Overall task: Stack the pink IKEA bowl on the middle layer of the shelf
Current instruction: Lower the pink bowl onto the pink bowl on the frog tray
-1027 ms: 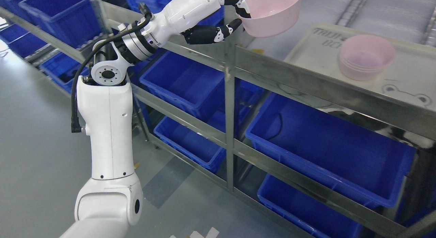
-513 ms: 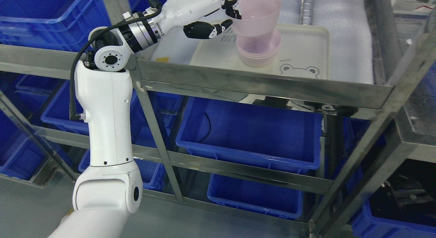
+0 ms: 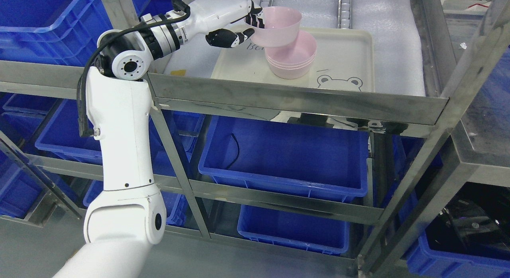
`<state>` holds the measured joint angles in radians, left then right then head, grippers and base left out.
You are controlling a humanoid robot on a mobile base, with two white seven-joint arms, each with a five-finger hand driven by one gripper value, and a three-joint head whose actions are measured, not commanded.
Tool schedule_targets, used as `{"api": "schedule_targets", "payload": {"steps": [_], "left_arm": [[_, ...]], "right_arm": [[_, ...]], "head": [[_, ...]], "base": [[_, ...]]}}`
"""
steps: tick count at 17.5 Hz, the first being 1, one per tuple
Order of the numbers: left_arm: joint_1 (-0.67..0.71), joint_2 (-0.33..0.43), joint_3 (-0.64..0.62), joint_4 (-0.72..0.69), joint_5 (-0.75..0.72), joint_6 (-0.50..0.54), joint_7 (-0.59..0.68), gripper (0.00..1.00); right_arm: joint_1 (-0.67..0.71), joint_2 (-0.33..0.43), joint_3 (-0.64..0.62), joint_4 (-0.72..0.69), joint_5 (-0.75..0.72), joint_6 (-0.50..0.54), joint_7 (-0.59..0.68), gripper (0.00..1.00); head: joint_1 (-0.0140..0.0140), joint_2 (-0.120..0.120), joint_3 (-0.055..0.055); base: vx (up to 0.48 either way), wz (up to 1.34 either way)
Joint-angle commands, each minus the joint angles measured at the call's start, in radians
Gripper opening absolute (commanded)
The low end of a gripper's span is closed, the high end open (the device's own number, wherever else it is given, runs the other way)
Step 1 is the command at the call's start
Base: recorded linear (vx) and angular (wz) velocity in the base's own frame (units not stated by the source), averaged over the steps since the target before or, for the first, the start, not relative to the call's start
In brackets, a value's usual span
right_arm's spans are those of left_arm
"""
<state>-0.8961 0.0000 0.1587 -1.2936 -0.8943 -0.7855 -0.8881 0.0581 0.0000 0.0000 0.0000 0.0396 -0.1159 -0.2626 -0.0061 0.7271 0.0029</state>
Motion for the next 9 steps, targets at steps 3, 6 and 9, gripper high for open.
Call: {"api": "schedule_targets", "payload": {"steps": [3, 6, 9], "left_arm": [[-0.027, 0.017, -0.148, 0.096, -0.034, 0.0, 0.069, 0.02], [-0.021, 0.017, -0.186, 0.117, -0.035, 0.0, 0.074, 0.02], [-0.021, 0.017, -0.194, 0.123, -0.043, 0.0, 0.074, 0.02]], "right_arm": [[0.0, -0.017, 0.003, -0.017, 0.0, 0.001, 0.0, 1.0], [0.0, -0.017, 0.005, -0.017, -0.001, 0.001, 0.0, 1.0], [0.0, -0.017, 0.005, -0.017, 0.0, 0.001, 0.0, 1.0]], "head": [[0.0, 0.0, 0.0], [0.0, 0.0, 0.0], [0.0, 0.0, 0.0]], "base": [[-0.002, 0.01], [0.0, 0.0], [0.0, 0.0]]}}
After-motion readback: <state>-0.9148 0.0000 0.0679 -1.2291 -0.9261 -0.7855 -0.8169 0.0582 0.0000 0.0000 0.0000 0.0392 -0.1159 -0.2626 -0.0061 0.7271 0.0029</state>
